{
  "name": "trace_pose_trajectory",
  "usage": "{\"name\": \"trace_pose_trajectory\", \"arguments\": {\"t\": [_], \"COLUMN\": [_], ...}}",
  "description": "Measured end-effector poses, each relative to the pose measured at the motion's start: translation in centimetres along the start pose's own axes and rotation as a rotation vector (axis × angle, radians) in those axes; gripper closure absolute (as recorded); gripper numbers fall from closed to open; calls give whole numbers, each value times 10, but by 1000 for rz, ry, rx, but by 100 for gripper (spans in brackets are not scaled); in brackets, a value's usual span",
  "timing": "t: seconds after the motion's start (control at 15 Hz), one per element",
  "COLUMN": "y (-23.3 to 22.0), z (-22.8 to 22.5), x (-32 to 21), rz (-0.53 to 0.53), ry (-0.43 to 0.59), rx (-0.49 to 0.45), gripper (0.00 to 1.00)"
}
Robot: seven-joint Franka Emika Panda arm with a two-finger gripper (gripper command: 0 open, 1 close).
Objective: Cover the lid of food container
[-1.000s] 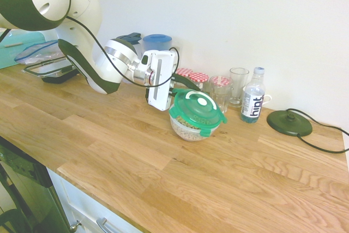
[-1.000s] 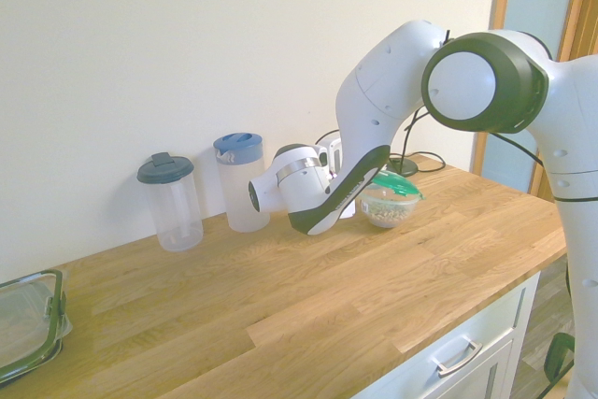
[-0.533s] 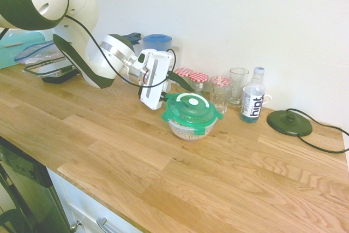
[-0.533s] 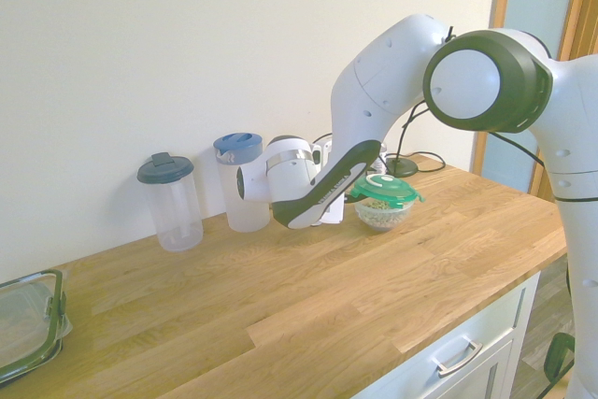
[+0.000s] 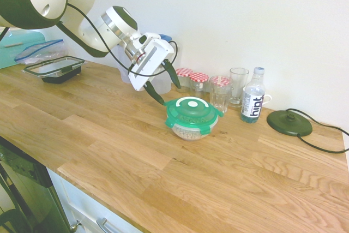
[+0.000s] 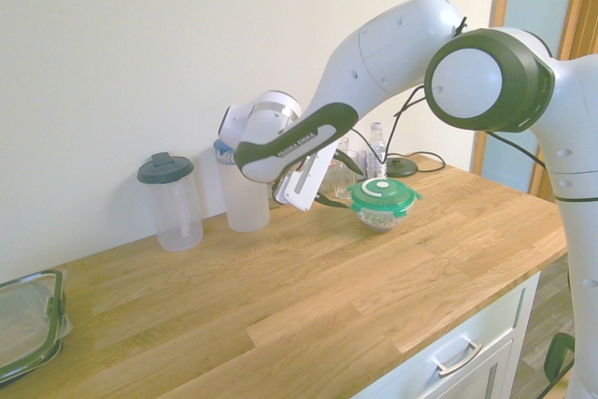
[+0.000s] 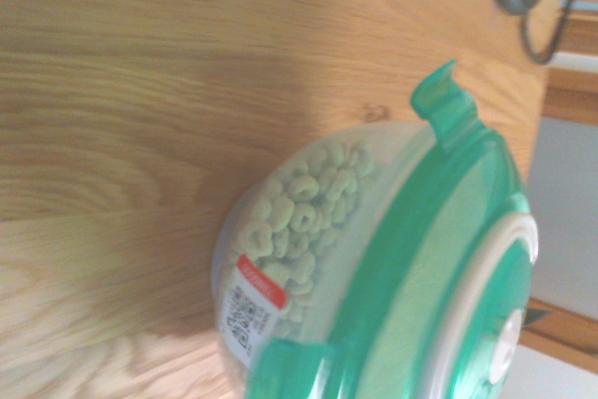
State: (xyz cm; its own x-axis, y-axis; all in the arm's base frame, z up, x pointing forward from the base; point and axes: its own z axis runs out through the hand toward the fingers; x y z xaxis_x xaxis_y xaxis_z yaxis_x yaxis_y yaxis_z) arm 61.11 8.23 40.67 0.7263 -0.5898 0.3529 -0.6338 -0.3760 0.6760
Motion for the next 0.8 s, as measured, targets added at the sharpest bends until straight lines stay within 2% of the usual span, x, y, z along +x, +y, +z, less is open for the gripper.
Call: {"name": "trace_pose_trajectory", "arguments": {"t": [0.27,0.53,0.67,0.8], "y": [47,92,107,126], "z": [-38,-14,-9,-15], "x": [15,12,4,-12], "rz": [-52,0,39,73], "ry": [-223,-431,-487,-482], "rx": [177,385,496,609], "gripper": [0,0,0,0]}}
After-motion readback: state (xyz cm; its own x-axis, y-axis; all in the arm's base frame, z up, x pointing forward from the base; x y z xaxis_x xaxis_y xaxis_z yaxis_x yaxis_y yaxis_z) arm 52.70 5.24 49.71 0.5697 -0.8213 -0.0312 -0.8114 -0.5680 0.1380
